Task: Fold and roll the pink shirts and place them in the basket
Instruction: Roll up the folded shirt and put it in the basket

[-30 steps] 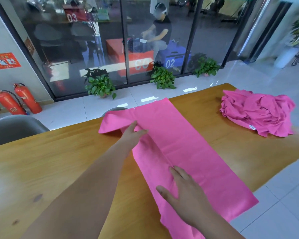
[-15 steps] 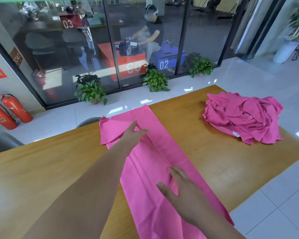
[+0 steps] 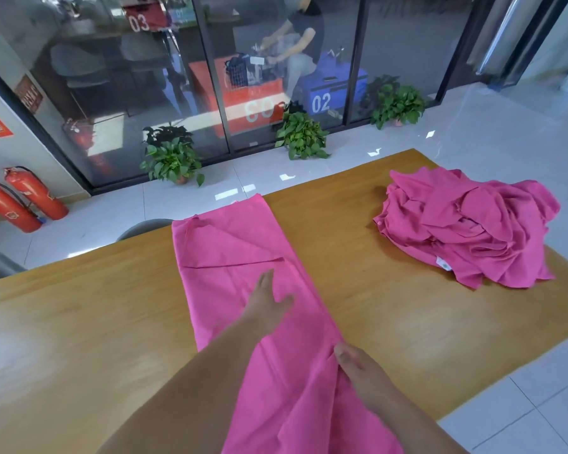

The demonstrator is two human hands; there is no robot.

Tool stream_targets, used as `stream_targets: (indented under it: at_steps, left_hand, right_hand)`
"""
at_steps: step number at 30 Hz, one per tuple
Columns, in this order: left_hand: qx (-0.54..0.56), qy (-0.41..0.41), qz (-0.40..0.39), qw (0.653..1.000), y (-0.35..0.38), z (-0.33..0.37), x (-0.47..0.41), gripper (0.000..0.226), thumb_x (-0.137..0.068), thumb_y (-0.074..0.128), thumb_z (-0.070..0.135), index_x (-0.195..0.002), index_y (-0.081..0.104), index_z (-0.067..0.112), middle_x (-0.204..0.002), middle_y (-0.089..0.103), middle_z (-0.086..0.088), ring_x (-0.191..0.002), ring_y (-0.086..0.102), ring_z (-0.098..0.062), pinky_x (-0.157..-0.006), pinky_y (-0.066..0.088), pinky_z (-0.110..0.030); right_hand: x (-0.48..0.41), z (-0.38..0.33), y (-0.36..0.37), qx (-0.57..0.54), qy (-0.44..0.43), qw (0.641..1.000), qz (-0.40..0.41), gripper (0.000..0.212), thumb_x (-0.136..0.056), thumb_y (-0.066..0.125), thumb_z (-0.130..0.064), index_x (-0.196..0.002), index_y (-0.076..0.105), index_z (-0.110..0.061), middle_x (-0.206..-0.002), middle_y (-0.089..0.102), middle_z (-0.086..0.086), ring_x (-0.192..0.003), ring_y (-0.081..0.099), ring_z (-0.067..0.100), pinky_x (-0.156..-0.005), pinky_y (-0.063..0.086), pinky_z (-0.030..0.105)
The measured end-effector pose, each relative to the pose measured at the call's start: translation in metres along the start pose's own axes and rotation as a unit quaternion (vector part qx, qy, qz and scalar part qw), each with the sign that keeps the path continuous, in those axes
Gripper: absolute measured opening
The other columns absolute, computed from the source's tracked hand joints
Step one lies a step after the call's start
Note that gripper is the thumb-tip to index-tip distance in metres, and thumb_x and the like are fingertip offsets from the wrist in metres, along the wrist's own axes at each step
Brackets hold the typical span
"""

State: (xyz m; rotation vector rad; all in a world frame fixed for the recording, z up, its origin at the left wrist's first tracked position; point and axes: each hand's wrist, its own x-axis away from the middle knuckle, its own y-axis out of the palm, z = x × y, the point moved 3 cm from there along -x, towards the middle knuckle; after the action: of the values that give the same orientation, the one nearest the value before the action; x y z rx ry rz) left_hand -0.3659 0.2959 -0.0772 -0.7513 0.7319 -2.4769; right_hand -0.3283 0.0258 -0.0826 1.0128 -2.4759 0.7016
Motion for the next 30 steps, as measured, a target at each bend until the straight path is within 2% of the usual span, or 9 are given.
stream_targets:
  at_steps: [2, 5, 11, 15, 17, 20, 23, 26, 30]
  left_hand:
    - [-0.067, 0.034, -0.002, 0.997, 0.023, -0.028, 0.034, 0.080, -0.102, 0.061, 0.048, -0.168, 0.024, 0.022, -0.171, 0.025, 0.003, -0.157, 0.029, -0.021, -0.126, 0.032, -0.043]
    - [-0.069, 0.059, 0.005, 0.996, 0.047, -0.066, 0.093, 0.067, -0.098, 0.052, 0.059, -0.156, 0.045, 0.026, -0.153, 0.047, 0.010, -0.140, 0.048, -0.014, -0.117, 0.044, -0.038]
    - [-0.043, 0.070, -0.034, 0.996, 0.064, -0.101, 0.159, 0.043, -0.096, 0.065, 0.052, -0.134, 0.067, 0.031, -0.113, 0.060, 0.025, -0.098, 0.060, 0.006, -0.086, 0.046, -0.007]
    - [-0.035, 0.058, -0.072, 0.995, 0.070, -0.107, 0.171, 0.039, -0.091, 0.067, 0.054, -0.126, 0.070, 0.037, -0.100, 0.065, 0.023, -0.087, 0.062, 0.004, -0.085, 0.054, -0.021]
    - [-0.050, 0.048, -0.086, 0.994, 0.074, -0.109, 0.175, 0.037, -0.092, 0.068, 0.051, -0.127, 0.069, 0.038, -0.096, 0.066, 0.023, -0.086, 0.063, 0.003, -0.089, 0.055, -0.027]
    - [-0.080, 0.049, -0.092, 0.991, 0.077, -0.106, 0.183, 0.036, -0.092, 0.066, 0.048, -0.126, 0.067, 0.038, -0.087, 0.067, 0.020, -0.088, 0.067, -0.008, -0.090, 0.055, -0.032]
    - [-0.093, 0.026, -0.088, 0.991, 0.083, -0.097, 0.191, 0.015, -0.091, 0.072, 0.039, -0.104, 0.072, 0.032, -0.088, 0.070, 0.017, -0.089, 0.068, -0.014, -0.089, 0.056, -0.035]
    - [0.051, -0.008, -0.115, 0.992, 0.090, -0.071, 0.206, 0.015, -0.095, 0.076, 0.030, -0.101, 0.075, 0.017, -0.099, 0.076, 0.004, -0.091, 0.068, -0.013, -0.095, 0.056, -0.040]
    - [0.308, -0.054, -0.154, 0.937, 0.103, -0.041, 0.241, 0.029, -0.105, 0.067, 0.034, -0.116, 0.070, 0.008, -0.107, 0.080, -0.003, -0.097, 0.074, -0.019, -0.090, 0.060, -0.035]
  right_hand:
    - [0.000, 0.015, -0.001, -0.011, 0.005, 1.000, 0.018, 0.069, -0.090, 0.055, -0.068, -0.142, 0.064, -0.024, -0.142, 0.060, -0.008, -0.134, 0.055, 0.007, -0.107, 0.038, 0.017]
    - [0.011, 0.031, 0.002, -0.008, -0.003, 0.999, 0.045, 0.035, -0.103, 0.061, -0.046, -0.136, 0.067, -0.037, -0.139, 0.062, -0.013, -0.119, 0.055, -0.009, -0.093, 0.040, 0.005]
    - [0.049, 0.055, 0.012, 0.026, 0.010, 0.995, 0.098, 0.040, -0.098, 0.057, -0.063, -0.135, 0.064, -0.048, -0.131, 0.064, -0.025, -0.115, 0.057, -0.010, -0.099, 0.049, 0.028]
    - [0.081, 0.063, 0.030, 0.036, 0.029, 0.991, 0.128, 0.032, -0.099, 0.060, -0.057, -0.131, 0.059, -0.053, -0.123, 0.067, -0.028, -0.115, 0.062, -0.004, -0.089, 0.046, 0.021]
    - [0.095, 0.069, 0.039, 0.035, 0.040, 0.989, 0.140, 0.032, -0.098, 0.061, -0.058, -0.130, 0.058, -0.055, -0.119, 0.068, -0.027, -0.114, 0.063, -0.002, -0.089, 0.047, 0.026]
    - [0.107, 0.078, 0.048, 0.018, 0.050, 0.989, 0.140, 0.037, -0.099, 0.062, -0.059, -0.134, 0.057, -0.051, -0.122, 0.066, -0.024, -0.116, 0.062, 0.001, -0.094, 0.050, 0.034]
    - [0.110, 0.084, 0.047, 0.014, 0.037, 0.993, 0.112, 0.048, -0.096, 0.059, -0.068, -0.139, 0.058, -0.047, -0.126, 0.065, -0.025, -0.120, 0.062, 0.003, -0.106, 0.051, 0.040]
    - [0.107, 0.088, 0.034, -0.015, 0.031, 0.996, 0.078, 0.063, -0.091, 0.056, -0.078, -0.144, 0.056, -0.045, -0.132, 0.063, -0.021, -0.123, 0.062, 0.009, -0.107, 0.051, 0.041]
    - [0.106, 0.089, 0.011, -0.069, 0.033, 0.997, 0.029, 0.069, -0.091, 0.054, -0.083, -0.149, 0.051, -0.046, -0.148, 0.056, -0.012, -0.133, 0.057, 0.018, -0.112, 0.049, 0.048]
